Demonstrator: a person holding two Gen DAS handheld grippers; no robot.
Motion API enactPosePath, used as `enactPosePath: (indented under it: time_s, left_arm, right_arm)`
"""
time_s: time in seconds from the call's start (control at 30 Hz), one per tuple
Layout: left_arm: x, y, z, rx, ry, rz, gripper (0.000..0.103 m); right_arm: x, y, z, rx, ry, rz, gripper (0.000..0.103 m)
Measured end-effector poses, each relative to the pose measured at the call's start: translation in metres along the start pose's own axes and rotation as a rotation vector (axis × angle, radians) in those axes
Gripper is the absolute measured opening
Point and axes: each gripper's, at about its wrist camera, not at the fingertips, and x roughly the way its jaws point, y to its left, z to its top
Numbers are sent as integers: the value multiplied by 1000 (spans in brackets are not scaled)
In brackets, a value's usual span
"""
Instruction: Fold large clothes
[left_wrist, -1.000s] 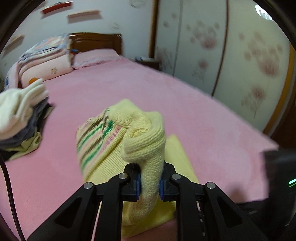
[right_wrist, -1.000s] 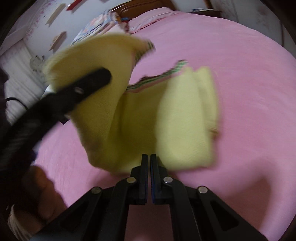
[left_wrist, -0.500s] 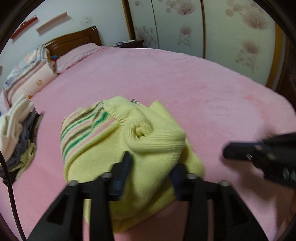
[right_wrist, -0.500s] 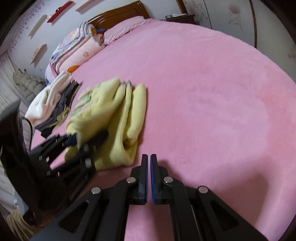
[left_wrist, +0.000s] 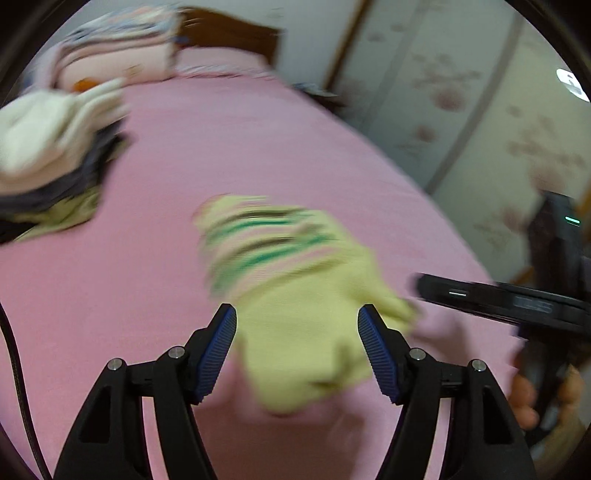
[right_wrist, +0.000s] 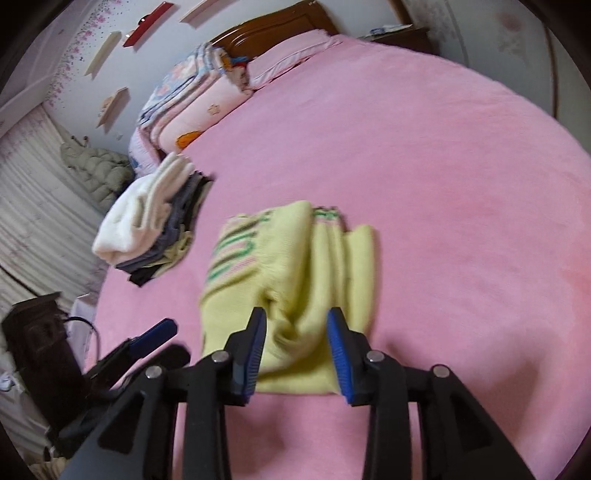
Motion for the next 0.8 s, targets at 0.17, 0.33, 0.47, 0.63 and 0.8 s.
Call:
enactPosePath:
  time_s: [0.17,0.33,0.47,0.63,0.8]
  left_arm:
    - [23,31,10,-85,37,38,67]
    - [40,41,15,-122,48,22,67]
    - [51,44,24,-135,54,8,67]
    - [59,33,27,-92,75,-14,67]
    - [62,13,19,-11,87,-11,67]
  right_arm:
    - [30,15,15,-24,82,12,35]
    - [55,15,23,-15,158,-38,35]
    - [63,8,22,-22,159,-42,23]
    - [44,-3,7,-22,74,-65,19]
    - [27,-12,-22,13,8,-84,19]
